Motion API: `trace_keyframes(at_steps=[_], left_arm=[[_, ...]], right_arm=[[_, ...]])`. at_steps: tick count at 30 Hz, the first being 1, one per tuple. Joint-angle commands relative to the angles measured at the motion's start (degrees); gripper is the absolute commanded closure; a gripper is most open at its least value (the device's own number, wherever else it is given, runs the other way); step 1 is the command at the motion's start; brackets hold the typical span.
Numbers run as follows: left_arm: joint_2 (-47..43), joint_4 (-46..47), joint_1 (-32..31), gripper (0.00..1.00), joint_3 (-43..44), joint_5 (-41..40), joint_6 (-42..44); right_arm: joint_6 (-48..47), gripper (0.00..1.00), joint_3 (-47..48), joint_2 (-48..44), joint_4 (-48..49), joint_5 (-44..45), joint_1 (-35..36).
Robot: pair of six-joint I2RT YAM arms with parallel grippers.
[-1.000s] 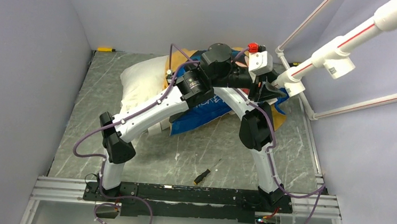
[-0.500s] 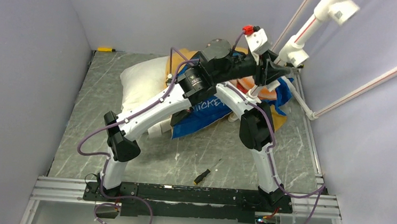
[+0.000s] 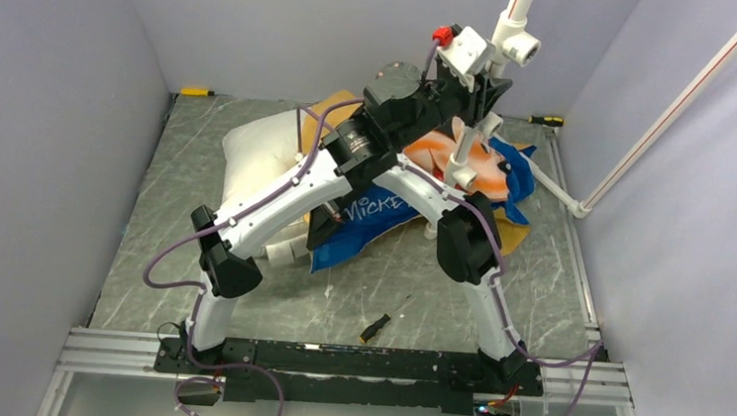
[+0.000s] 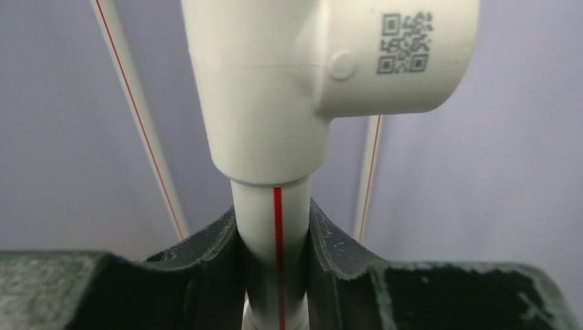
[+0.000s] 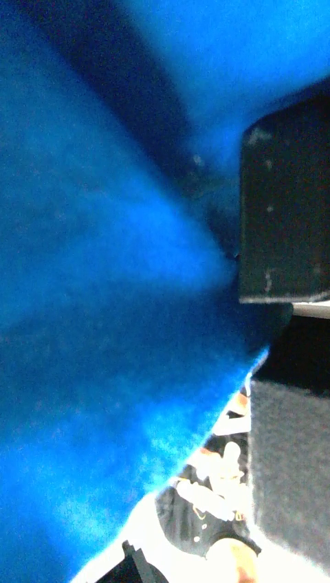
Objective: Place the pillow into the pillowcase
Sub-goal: Stuff the pillow into the pillowcase.
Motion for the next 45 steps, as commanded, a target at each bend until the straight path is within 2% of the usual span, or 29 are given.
trace_keyframes(at_steps=[1, 5, 10, 14, 21, 24, 25, 32, 35, 39, 45], left_arm=[[-3.7, -2.3, -0.9, 1.00, -0.3, -3.6, 14.1], [-5.6, -3.8, -0.9, 1.00, -2.4, -9.0, 20.4], [-9.1, -2.3, 0.1, 1.00, -7.3, -18.1, 20.9], [-10.8, -4.7, 1.9, 1.00, -8.3, -19.1, 18.6], [-13.0, -3.5, 2.2, 1.00, -12.4, -22.0, 21.1], [-14.3, -2.6, 2.3, 0.95, -14.7, -21.3, 21.9], [-14.6, -2.4, 2.3, 1.00, -15.1, -18.8, 23.3], [-13.3, -5.0, 2.4, 1.00, -11.3, -14.6, 34.5], [-13.7, -2.3, 2.4, 1.00, -12.4, -15.2, 36.6], [-11.6, -5.4, 2.4, 1.00, -8.6, -12.4, 37.7], [-10.4, -5.1, 2.3, 0.98, -8.9, -10.9, 41.2]], right_arm=[[3.0, 1.00, 1.7, 3.1, -1.0, -2.1, 4.8], [2.5, 1.00, 2.1, 3.3, -1.4, -1.7, 4.8], [2.6, 1.00, 2.0, 3.6, -1.3, -1.6, 4.8], [2.6, 1.00, 2.9, 4.1, -1.8, -1.6, 4.8], [1.9, 1.00, 3.3, 4.3, -2.7, -1.0, 4.8], [2.2, 1.00, 3.1, 4.1, -2.4, -0.9, 4.8], [2.5, 1.00, 3.1, 4.1, -2.1, -0.8, 4.8], [2.7, 1.00, 3.4, 4.1, -2.0, -0.5, 4.8], [2.9, 1.00, 2.5, 3.7, -1.6, -0.4, 4.8], [3.9, 1.00, 0.9, 2.8, 0.1, 0.0, 4.9], [4.0, 1.00, 0.4, 2.2, 0.2, 0.6, 4.8]])
